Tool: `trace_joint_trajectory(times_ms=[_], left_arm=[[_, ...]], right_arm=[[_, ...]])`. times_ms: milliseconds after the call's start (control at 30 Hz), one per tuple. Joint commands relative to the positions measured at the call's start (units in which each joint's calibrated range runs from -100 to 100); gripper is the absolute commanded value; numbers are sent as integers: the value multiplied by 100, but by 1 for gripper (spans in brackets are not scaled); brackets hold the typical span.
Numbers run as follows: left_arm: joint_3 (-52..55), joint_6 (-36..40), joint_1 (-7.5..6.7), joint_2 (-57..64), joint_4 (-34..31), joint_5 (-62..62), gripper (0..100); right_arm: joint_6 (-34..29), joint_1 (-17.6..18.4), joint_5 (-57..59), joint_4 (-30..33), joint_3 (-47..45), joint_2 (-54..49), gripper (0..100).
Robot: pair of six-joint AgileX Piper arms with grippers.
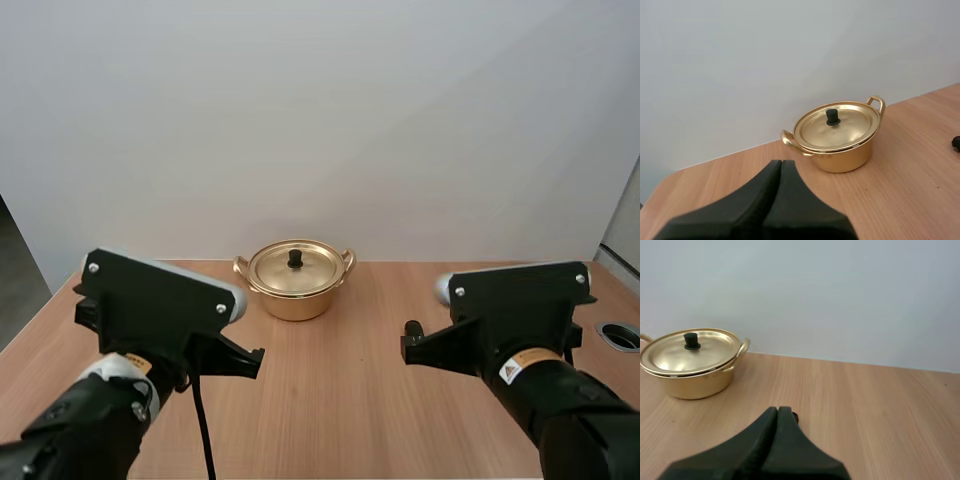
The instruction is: Open the pot, put the car inside, and close it
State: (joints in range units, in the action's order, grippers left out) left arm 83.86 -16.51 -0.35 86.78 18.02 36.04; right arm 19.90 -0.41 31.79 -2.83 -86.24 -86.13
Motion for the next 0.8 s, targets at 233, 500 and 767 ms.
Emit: trace_joint_trajectory(times_ms=[233, 500, 767], left_arm=[[-2167, 604, -2, -4303, 738, 1618, 0], [-3336, -1235, -9, -5557, 1447, 549, 0], [-5509, -1432, -265, -7165, 1375, 2631, 55]], right_arm=[[-5, -7, 1812, -105, 2180, 2904, 0], [182, -7, 1037, -5, 2594, 3764, 0], [807, 29, 110, -63, 2654, 5049, 98]])
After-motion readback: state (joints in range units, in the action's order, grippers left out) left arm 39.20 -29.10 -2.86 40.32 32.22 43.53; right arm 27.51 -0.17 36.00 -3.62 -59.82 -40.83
